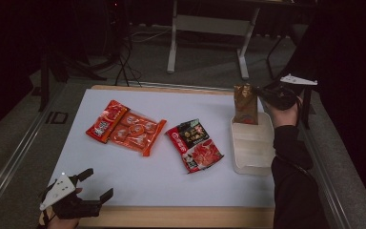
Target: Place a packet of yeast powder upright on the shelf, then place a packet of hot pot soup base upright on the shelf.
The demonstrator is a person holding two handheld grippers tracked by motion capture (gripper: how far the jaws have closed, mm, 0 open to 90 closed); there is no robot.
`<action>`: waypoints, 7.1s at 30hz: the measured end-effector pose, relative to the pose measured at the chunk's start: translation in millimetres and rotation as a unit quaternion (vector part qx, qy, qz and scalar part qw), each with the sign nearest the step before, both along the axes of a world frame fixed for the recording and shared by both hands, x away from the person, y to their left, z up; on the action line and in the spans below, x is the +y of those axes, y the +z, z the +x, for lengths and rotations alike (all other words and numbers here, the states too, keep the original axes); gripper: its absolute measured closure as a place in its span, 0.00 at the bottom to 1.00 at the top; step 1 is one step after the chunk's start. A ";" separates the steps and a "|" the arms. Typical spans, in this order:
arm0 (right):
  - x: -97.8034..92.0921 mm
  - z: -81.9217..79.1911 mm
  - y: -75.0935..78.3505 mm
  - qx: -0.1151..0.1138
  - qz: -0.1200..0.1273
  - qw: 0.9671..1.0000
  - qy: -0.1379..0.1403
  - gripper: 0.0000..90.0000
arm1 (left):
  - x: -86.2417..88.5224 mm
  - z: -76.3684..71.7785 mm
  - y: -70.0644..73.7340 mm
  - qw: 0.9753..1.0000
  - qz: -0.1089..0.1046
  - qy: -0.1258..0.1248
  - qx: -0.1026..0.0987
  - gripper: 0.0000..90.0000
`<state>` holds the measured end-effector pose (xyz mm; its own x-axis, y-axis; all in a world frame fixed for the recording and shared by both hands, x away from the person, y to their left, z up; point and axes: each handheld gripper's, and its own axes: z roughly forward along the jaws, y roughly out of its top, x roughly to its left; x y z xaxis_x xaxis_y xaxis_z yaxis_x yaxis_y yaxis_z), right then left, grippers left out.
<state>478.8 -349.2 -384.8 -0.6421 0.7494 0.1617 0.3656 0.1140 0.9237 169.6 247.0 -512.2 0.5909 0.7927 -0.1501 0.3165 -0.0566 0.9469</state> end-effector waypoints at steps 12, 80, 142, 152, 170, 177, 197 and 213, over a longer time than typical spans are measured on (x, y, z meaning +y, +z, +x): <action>-15.1 -7.0 -16.7 0.055 -0.038 0.997 -0.040 0.97 | 0.0 0.2 0.3 1.000 -0.001 0.001 0.000 0.01; 143.5 -104.6 -18.1 0.048 -0.088 0.990 0.101 0.36 | -11.0 10.2 1.5 1.000 0.002 -0.031 -0.001 0.01; 178.9 -59.7 -122.9 0.275 -0.311 0.910 0.011 1.00 | -20.8 20.8 1.5 0.998 0.005 -0.056 0.002 0.01; 184.0 -91.4 -120.9 0.280 -0.317 0.903 0.074 1.00 | -21.6 20.9 1.3 0.998 0.005 -0.056 0.002 0.01; 197.5 -124.9 -126.4 0.273 -0.328 0.896 0.124 1.00 | -22.4 21.6 1.1 0.998 0.007 -0.058 0.002 0.01; 190.1 -129.3 -117.6 0.258 -0.324 0.903 0.115 1.00 | -23.2 22.8 1.0 0.998 0.008 -0.058 0.003 0.01; 160.8 -168.7 -41.3 0.102 -0.170 0.974 0.107 0.47 | -45.3 24.4 27.1 0.993 -0.003 -0.116 0.012 0.01; 127.5 -199.3 -23.9 0.055 -0.083 0.990 0.096 0.14 | -66.7 67.9 48.0 0.986 0.021 -0.154 0.055 0.01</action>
<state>279.4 -221.7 -408.7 -0.7604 0.6376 0.1235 0.4198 0.3374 0.8426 237.5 180.3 -464.3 0.7864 0.5854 -0.1974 0.3783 -0.2036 0.9030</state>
